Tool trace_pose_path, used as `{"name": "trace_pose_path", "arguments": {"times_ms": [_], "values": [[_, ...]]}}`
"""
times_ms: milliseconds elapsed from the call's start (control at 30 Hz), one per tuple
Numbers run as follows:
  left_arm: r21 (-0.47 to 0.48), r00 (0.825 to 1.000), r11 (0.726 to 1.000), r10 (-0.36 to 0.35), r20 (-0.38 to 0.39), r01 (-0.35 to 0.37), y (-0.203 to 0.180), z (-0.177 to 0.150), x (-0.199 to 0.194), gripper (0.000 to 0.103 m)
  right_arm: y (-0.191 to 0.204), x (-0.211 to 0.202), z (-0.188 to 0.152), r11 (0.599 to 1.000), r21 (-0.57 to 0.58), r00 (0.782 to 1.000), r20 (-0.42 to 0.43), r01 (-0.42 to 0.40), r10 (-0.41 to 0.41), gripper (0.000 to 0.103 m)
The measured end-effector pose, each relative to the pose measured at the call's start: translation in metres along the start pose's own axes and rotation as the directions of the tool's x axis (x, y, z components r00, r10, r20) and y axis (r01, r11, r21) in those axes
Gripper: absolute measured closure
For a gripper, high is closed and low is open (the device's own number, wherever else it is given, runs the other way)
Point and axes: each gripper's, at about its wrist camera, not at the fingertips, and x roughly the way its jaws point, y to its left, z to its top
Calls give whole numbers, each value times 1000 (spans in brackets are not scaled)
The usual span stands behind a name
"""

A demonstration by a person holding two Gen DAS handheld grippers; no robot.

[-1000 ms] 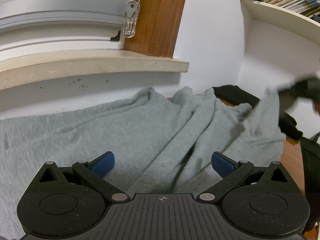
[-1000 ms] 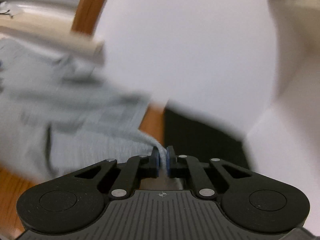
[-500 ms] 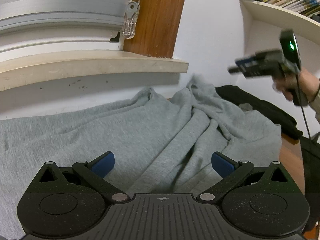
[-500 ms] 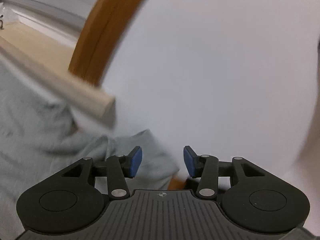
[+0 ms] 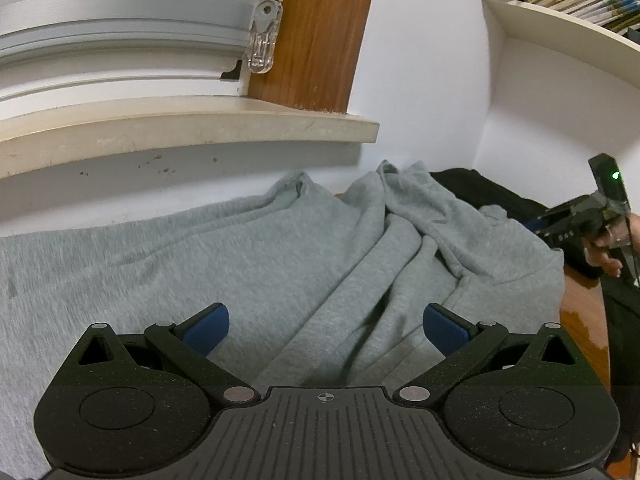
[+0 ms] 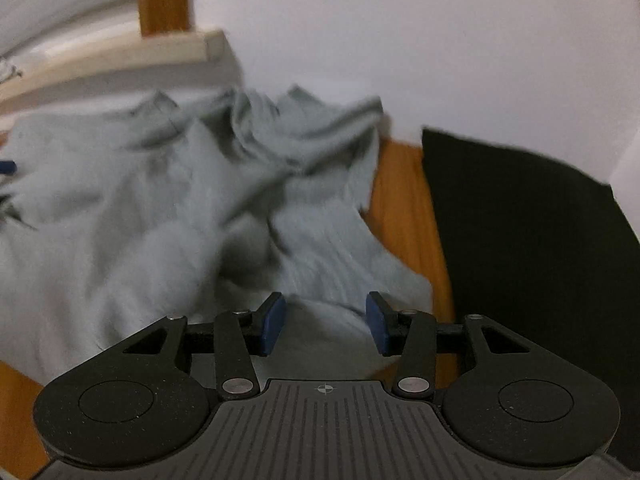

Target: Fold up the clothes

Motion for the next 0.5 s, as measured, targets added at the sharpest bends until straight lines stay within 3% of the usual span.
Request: {"name": "trace_pose_path", "arguments": {"times_ms": [67, 100, 133, 200, 300, 500], "values": [[-6, 1000, 1000, 1, -3, -1, 1, 0, 0, 0, 2, -3, -6, 1000, 11, 1000, -4, -2, 2, 62], [-7, 1000, 1000, 0, -2, 0, 1, 0, 0, 0, 0, -4, -7, 1000, 12, 1000, -8, -8, 8, 71], [-8, 1000, 1000, 0, -2, 0, 1, 0, 0, 0, -3, -5, -7, 1000, 11, 1000, -12, -14, 14, 94], [-7, 1000, 1000, 0, 0, 0, 1, 0, 0, 0, -4, -14, -10, 1000, -16, 1000, 8, 5, -5, 96], [-7, 1000, 1000, -1, -2, 1, 1, 0, 0, 0, -16, -39, -18, 999, 12, 992, 111, 51, -52, 98], [-6, 1000, 1000, -3, -3, 3, 2, 0, -1, 0, -45, -72, -53, 984, 125, 987, 88, 127, -138, 103]]}}
